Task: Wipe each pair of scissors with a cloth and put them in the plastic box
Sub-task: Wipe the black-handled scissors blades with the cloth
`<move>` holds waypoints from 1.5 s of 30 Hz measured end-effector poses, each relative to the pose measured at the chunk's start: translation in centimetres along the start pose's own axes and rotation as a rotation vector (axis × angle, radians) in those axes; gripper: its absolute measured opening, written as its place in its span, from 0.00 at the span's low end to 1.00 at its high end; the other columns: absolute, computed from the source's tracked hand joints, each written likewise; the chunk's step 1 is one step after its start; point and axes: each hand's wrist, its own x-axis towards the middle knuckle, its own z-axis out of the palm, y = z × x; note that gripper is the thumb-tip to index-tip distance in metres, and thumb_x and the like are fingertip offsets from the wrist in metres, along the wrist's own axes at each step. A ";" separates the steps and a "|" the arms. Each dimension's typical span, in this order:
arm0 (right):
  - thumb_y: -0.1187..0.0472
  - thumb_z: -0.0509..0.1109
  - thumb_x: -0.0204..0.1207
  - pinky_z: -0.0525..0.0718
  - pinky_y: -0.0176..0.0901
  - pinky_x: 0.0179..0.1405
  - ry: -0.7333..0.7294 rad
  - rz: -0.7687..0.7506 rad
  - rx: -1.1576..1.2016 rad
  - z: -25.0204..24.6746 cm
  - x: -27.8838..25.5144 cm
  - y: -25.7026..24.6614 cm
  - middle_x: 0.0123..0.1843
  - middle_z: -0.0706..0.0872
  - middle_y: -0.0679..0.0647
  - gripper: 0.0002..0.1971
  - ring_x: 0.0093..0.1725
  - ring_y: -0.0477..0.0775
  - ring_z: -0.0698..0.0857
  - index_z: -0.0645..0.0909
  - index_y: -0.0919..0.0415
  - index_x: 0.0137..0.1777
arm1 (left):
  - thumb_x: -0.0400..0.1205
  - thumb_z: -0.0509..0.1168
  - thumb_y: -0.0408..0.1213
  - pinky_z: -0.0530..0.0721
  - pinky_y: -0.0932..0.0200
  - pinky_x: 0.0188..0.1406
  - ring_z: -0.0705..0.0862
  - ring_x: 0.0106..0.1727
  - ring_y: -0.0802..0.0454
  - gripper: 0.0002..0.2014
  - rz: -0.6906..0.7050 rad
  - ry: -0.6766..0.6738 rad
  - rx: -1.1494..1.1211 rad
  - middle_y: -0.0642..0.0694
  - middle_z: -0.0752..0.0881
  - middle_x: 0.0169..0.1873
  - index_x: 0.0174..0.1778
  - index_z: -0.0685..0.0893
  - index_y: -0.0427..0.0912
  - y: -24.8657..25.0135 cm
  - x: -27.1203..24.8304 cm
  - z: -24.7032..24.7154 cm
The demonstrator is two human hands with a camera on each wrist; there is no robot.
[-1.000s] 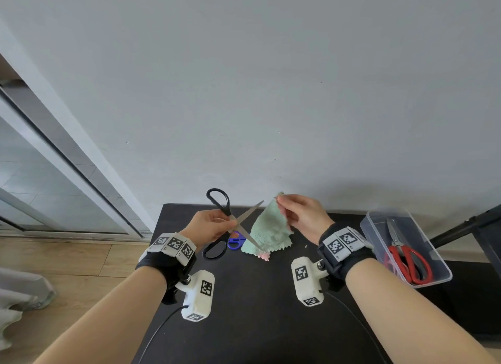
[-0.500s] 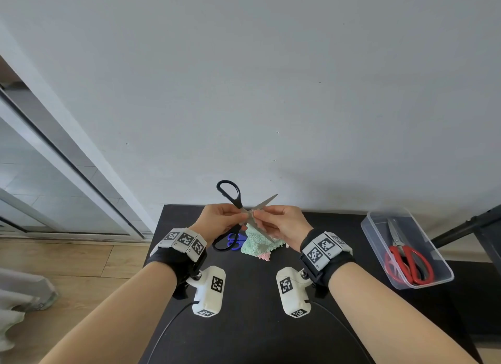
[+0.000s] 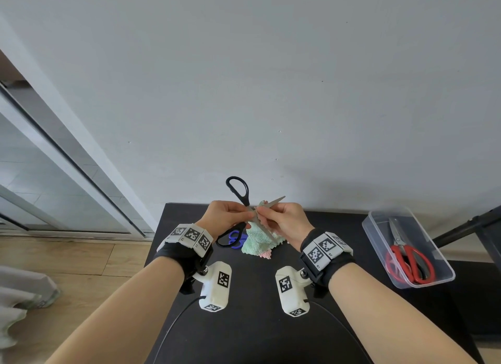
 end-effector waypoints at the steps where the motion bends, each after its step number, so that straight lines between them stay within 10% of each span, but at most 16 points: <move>1: 0.67 0.72 0.76 0.76 0.36 0.28 0.005 0.001 -0.003 0.0 -0.1 -0.2 0.26 0.82 0.56 0.10 0.27 0.52 0.78 0.85 0.65 0.32 | 0.74 0.75 0.33 0.82 0.71 0.35 0.88 0.33 0.57 0.08 0.003 0.002 0.009 0.39 0.91 0.37 0.46 0.90 0.33 0.1 0.0 0.0; 9: 0.58 0.74 0.74 0.55 0.50 0.25 0.049 0.013 -0.053 -1.7 -0.2 -0.7 0.27 0.76 0.61 0.15 0.21 0.56 0.68 0.83 0.67 0.30 | 0.75 0.75 0.34 0.79 0.75 0.32 0.85 0.29 0.61 0.05 -0.007 -0.016 0.083 0.45 0.90 0.30 0.41 0.91 0.36 0.0 -0.4 -1.3; 15: 0.58 0.77 0.68 0.78 0.61 0.42 0.113 0.000 -0.039 -5.6 -0.2 -2.8 0.38 0.82 0.65 0.09 0.40 0.66 0.78 0.90 0.64 0.34 | 0.75 0.74 0.32 0.74 0.78 0.27 0.81 0.24 0.65 0.04 -0.060 0.004 0.202 0.47 0.88 0.24 0.39 0.91 0.36 -1.5 -1.3 -3.8; 19: 0.68 0.71 0.76 0.74 0.33 0.13 -0.032 0.005 -0.192 -4.9 -0.7 -4.4 0.33 0.80 0.61 0.09 0.19 0.47 0.79 0.82 0.77 0.51 | 0.75 0.74 0.33 0.74 0.78 0.27 0.81 0.25 0.65 0.04 -0.081 -0.061 0.246 0.48 0.88 0.25 0.39 0.92 0.36 -1.2 -1.4 -3.7; 21: 0.67 0.72 0.76 0.71 0.36 0.08 -0.120 0.025 -0.295 -4.1 -0.4 -4.4 0.31 0.80 0.62 0.08 0.18 0.50 0.79 0.83 0.74 0.49 | 0.74 0.75 0.35 0.72 0.78 0.25 0.77 0.23 0.65 0.05 -0.071 -0.092 0.292 0.48 0.86 0.25 0.37 0.92 0.37 -0.8 -1.2 -3.3; 26: 0.63 0.78 0.70 0.76 0.43 0.23 -0.220 0.021 -0.529 -2.3 0.5 -3.1 0.32 0.85 0.59 0.03 0.28 0.56 0.77 0.87 0.59 0.39 | 0.74 0.75 0.34 0.70 0.78 0.24 0.76 0.21 0.65 0.05 -0.036 -0.189 0.358 0.51 0.85 0.23 0.33 0.89 0.39 0.3 -1.2 -2.2; 31: 0.62 0.79 0.69 0.83 0.35 0.49 -0.363 0.074 -0.658 -1.0 0.6 -3.0 0.47 0.91 0.42 0.05 0.44 0.39 0.87 0.89 0.53 0.44 | 0.73 0.76 0.34 0.70 0.79 0.25 0.76 0.21 0.68 0.06 -0.009 -0.214 0.369 0.57 0.83 0.19 0.32 0.88 0.40 0.7 -1.0 -1.4; 36: 0.61 0.79 0.69 0.77 0.36 0.29 -0.335 0.105 -0.716 -0.5 0.6 -3.0 0.42 0.88 0.41 0.06 0.25 0.37 0.79 0.90 0.59 0.46 | 0.73 0.76 0.33 0.74 0.79 0.30 0.81 0.26 0.69 0.07 0.019 -0.197 0.359 0.56 0.86 0.22 0.29 0.88 0.43 0.7 -0.7 -1.2; 45: 0.59 0.76 0.73 0.74 0.28 0.31 -0.354 0.047 -0.865 -1.0 0.4 -3.4 0.33 0.84 0.44 0.07 0.30 0.38 0.79 0.88 0.61 0.49 | 0.72 0.77 0.37 0.79 0.77 0.36 0.84 0.32 0.65 0.04 0.033 -0.180 0.372 0.50 0.90 0.31 0.33 0.90 0.45 0.4 -0.5 -1.0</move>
